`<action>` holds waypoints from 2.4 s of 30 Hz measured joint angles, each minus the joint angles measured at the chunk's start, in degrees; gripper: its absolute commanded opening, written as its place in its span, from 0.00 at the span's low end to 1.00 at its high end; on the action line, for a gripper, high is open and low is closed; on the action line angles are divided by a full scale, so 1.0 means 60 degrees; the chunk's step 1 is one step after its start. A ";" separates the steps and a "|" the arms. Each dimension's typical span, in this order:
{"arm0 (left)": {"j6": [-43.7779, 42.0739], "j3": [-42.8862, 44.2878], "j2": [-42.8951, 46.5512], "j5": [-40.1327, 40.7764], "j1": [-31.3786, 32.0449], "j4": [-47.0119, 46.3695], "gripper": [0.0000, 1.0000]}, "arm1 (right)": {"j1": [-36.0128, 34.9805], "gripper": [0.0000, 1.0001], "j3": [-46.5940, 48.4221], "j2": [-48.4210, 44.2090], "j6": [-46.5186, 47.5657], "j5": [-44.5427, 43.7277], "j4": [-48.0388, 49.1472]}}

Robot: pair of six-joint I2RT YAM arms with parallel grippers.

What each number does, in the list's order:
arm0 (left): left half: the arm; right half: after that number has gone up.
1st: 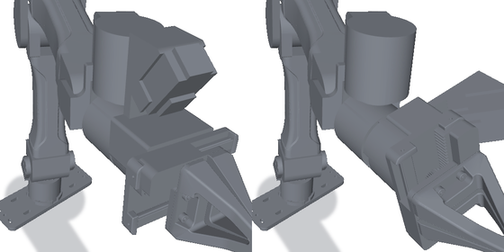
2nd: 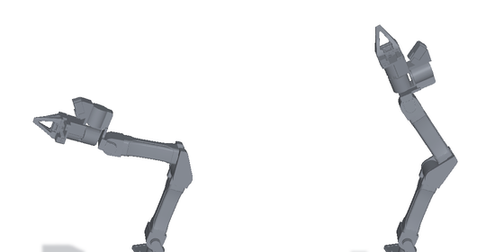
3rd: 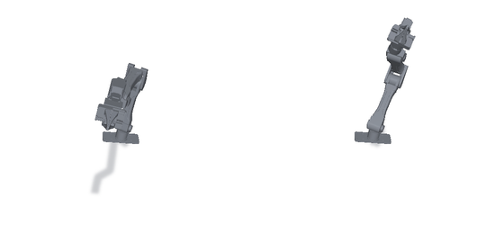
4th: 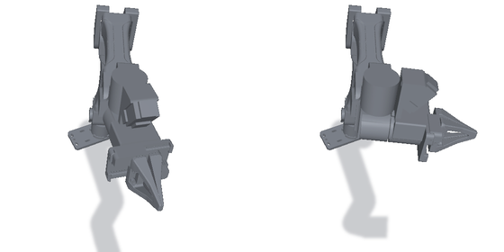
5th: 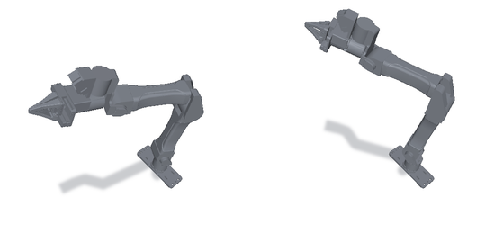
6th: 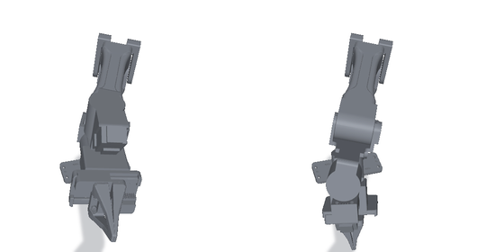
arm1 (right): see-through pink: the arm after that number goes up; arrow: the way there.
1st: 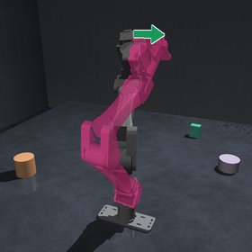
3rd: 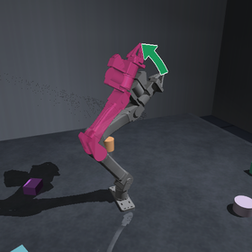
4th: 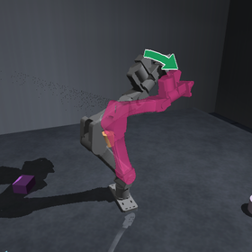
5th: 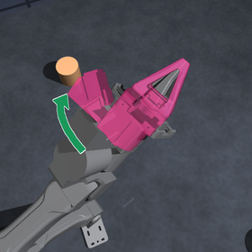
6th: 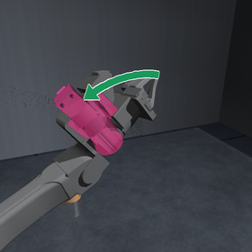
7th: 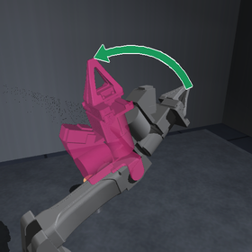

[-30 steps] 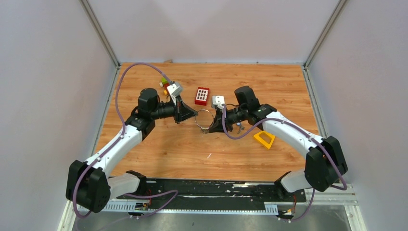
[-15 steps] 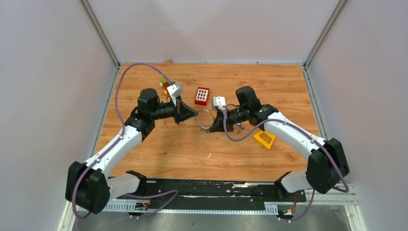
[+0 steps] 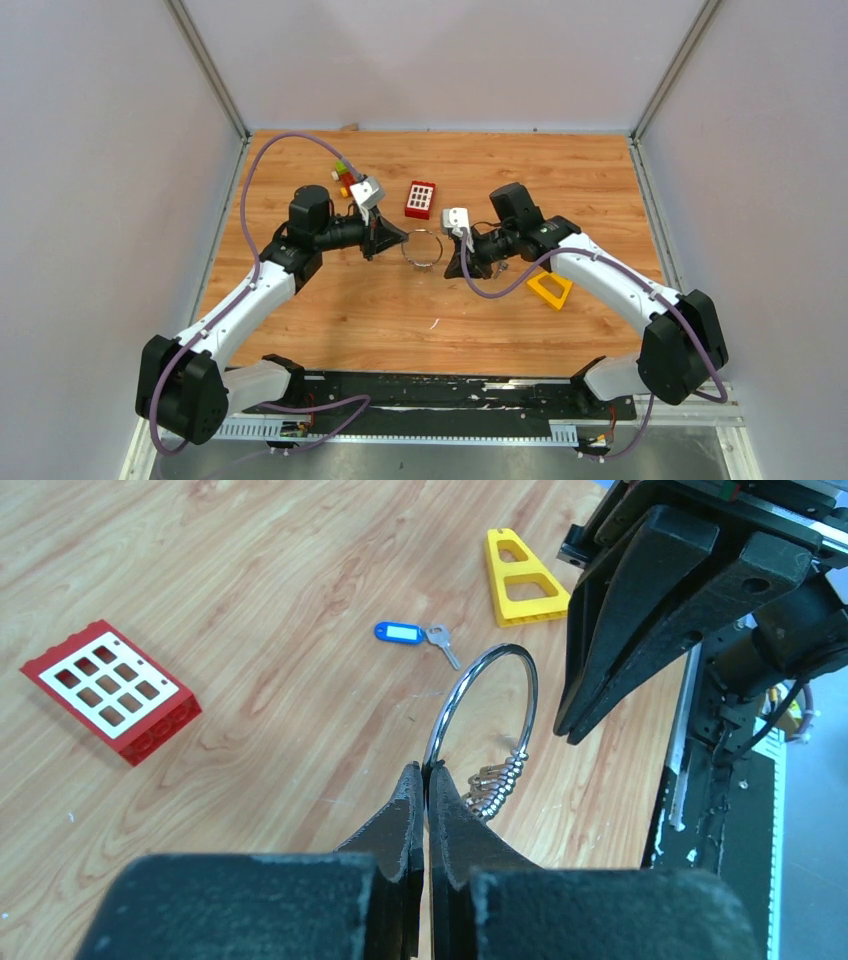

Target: Put the keys on the keyring

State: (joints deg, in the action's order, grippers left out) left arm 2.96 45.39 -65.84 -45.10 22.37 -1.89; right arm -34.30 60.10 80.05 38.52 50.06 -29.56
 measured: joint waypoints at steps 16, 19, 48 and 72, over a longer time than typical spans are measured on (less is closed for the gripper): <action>0.0393 -0.0095 0.0000 -0.0066 0.0000 -0.0306 0.00 | 0.0000 0.63 0.0036 -0.0047 -0.0798 -0.0321 0.0918; 0.0739 -0.0095 0.0000 -0.0277 0.0000 -0.0601 0.00 | 0.0000 0.62 0.0033 -0.0033 -0.0933 -0.0127 0.1169; 0.0914 -0.0255 0.0117 -0.0444 0.0000 -0.0987 0.00 | 0.0248 0.00 0.0036 0.0259 -0.0415 0.0233 0.0539; -0.0659 0.0554 -0.3038 0.1588 0.0080 0.1912 0.00 | 0.0248 0.12 0.0619 0.3497 -0.0984 -0.1096 0.0397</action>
State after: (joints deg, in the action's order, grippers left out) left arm -0.99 48.71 -84.07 -35.57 22.85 9.58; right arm -32.82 63.81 101.03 32.62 43.48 -27.18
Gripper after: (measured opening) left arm 0.007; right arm 0.181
